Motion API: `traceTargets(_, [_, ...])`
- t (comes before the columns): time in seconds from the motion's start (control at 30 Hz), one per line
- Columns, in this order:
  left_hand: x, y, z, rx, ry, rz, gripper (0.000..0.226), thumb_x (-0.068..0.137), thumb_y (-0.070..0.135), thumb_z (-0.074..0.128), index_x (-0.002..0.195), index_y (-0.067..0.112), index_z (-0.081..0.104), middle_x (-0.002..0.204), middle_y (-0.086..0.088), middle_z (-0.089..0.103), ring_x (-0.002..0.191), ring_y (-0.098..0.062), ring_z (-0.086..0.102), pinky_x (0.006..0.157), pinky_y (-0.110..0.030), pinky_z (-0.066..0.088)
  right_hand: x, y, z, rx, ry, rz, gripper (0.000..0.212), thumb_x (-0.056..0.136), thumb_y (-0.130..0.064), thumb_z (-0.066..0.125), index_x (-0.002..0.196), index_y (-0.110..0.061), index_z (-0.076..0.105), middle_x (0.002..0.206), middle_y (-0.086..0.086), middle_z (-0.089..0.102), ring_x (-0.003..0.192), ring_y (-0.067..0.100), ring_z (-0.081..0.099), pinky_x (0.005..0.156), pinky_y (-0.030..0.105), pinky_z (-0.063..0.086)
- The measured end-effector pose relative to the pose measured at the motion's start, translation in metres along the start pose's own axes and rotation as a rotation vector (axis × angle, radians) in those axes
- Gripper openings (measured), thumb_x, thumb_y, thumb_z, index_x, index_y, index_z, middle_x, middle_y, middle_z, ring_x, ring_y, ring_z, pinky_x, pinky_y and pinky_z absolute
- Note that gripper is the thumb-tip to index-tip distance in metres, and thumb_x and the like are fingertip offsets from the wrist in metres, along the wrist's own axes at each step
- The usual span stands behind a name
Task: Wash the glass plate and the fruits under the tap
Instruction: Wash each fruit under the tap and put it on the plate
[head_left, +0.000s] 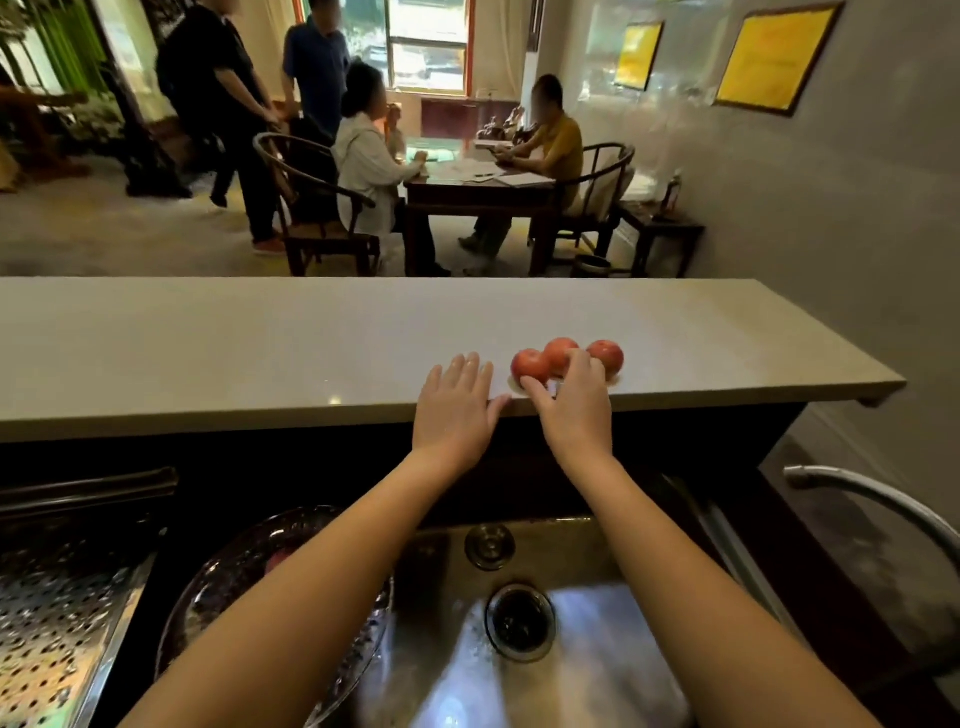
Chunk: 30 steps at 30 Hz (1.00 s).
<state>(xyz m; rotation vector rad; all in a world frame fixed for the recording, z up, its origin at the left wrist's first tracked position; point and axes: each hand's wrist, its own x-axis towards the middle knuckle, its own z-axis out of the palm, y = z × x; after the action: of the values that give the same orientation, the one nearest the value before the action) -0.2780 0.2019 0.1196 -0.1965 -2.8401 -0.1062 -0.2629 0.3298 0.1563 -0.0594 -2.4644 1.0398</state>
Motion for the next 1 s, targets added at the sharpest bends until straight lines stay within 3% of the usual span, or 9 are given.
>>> traceTargets(0.23, [0.001,-0.001,0.004,0.021,0.037,0.024,0.060,0.097,0.049,0.019,0.146,0.016,0.023,0.156,-0.005,0.023,0.145,-0.022,0.017,0.119,-0.040,0.015,0.006,-0.002,0.019,-0.052,0.031,-0.038,0.044,0.084,-0.029,0.066,0.121,-0.011,0.051,0.120,0.007,0.050,0.111,0.019,0.053,0.093,0.025,0.043])
traceTargets(0.47, [0.001,-0.001,-0.001,-0.012,0.002,0.025,0.058,0.098,0.047,0.020,0.147,0.017,0.023,0.156,-0.005,0.022,0.145,-0.021,0.016,0.119,-0.040,0.014,0.000,0.006,0.012,0.052,0.035,-0.055,0.040,0.083,-0.031,0.066,0.118,-0.013,0.056,0.115,0.005,0.050,0.101,0.014,0.053,0.088,0.021,0.045])
traceTargets(0.57, [0.004,0.001,-0.011,-0.316,0.029,-0.031,0.050,0.099,0.039,0.026,0.143,0.014,0.032,0.151,-0.006,0.034,0.143,-0.020,0.025,0.118,-0.038,0.015,-0.006,0.011,0.001,0.077,0.011,-0.102,0.039,0.083,-0.032,0.066,0.117,-0.015,0.057,0.111,0.002,0.050,0.092,0.005,0.046,0.076,0.006,0.033])
traceTargets(0.7, [-0.005,0.029,-0.034,-0.899,0.111,-0.093,0.043,0.101,0.033,0.030,0.139,0.015,0.039,0.142,-0.004,0.047,0.132,-0.017,0.042,0.109,-0.032,0.032,-0.011,0.014,-0.020,0.082,0.003,-0.116,0.045,0.081,-0.030,0.069,0.123,-0.017,0.057,0.115,0.003,0.050,0.096,0.003,0.044,0.075,0.003,0.030])
traceTargets(0.8, [-0.007,0.057,-0.054,-1.195,-0.008,-0.089,0.034,0.101,0.036,0.025,0.123,0.025,0.049,0.114,0.003,0.058,0.102,-0.007,0.057,0.084,-0.026,0.050,-0.014,0.014,-0.042,0.081,0.011,-0.131,0.049,0.081,-0.028,0.069,0.126,-0.017,0.056,0.115,0.002,0.051,0.096,0.003,0.044,0.077,0.004,0.035])
traceTargets(0.87, [-0.005,0.070,-0.066,-1.320,-0.110,-0.085,0.039,0.101,0.039,0.021,0.119,0.023,0.052,0.107,0.001,0.057,0.090,-0.010,0.059,0.066,-0.018,0.053,-0.017,0.012,-0.057,0.078,0.011,-0.148,0.048,0.081,-0.027,0.069,0.126,-0.017,0.056,0.108,0.000,0.051,0.094,0.005,0.047,0.079,0.008,0.039])
traceTargets(1.0, [-0.004,0.099,-0.076,-1.387,-0.251,-0.031,0.031,0.100,0.037,0.026,0.099,0.031,0.056,0.104,-0.002,0.059,0.092,-0.017,0.062,0.062,-0.022,0.053,-0.024,0.022,-0.095,0.048,0.047,-0.157,0.044,0.081,-0.027,0.069,0.122,-0.016,0.060,0.096,-0.005,0.047,0.079,0.001,0.048,0.070,0.003,0.040])
